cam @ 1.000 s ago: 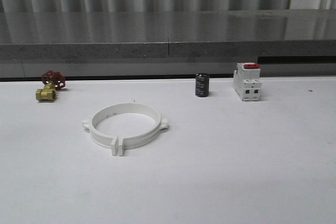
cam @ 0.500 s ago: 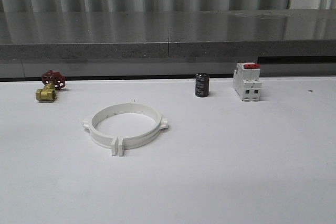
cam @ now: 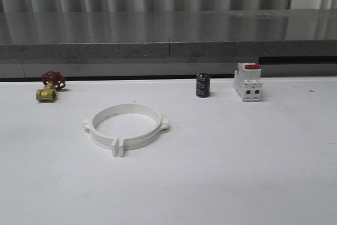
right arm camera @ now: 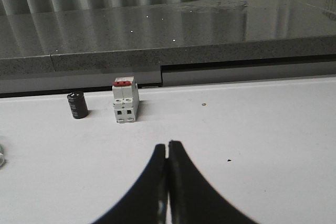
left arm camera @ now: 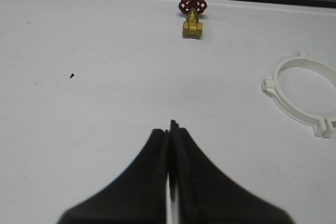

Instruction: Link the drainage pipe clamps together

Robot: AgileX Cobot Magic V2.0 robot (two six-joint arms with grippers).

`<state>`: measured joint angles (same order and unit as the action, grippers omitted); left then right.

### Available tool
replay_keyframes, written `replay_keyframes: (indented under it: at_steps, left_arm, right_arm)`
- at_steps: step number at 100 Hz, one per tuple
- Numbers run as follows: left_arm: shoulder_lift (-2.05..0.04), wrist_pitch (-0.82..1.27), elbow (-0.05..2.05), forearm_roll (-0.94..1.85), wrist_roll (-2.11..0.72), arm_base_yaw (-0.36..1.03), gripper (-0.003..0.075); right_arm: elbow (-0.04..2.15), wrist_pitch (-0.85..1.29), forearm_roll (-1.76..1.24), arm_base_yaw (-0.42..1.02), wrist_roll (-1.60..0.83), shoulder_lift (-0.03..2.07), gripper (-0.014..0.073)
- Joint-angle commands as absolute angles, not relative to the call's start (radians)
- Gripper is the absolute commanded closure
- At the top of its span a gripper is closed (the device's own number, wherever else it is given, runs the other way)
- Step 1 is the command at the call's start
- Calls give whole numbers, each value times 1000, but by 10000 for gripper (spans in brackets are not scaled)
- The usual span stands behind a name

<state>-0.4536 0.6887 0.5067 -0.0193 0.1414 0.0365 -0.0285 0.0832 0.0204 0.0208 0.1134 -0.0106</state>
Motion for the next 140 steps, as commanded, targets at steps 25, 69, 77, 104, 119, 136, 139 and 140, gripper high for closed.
replay_keyframes:
  at_steps: [25,69,77,104,119,136,139,140]
  left_arm:
    - [-459,618,533,-20,142,35,741]
    - [-459,618,533,-20,142,35,741]
    - [-459,618,533,-20,142,39,741]
    - [-419,353,441,-52,142,43,741]
    - [-319,174,276,-63,144,43,741]
    - [-182,47,96,-124,154,43,741]
    - [-150,30,67,-129,165,43,741]
    - [-143,27,61,-131,169,43,741]
  right_arm:
    - [-9,-7,18,16,112,-30,661]
    - [-9,-7,18,16,112,-30,661]
    - [-9,-7,18,16,112,-30,661]
    - [-9,-7,18,16,112,-30,661]
    - [-9,-7,18,16,112,-30,661]
    - [-9,-7,18,16,112,-30,661]
    - [-9,-7,18,16,112,-30,661]
    - [-9,-7,18,16,112,-30,661]
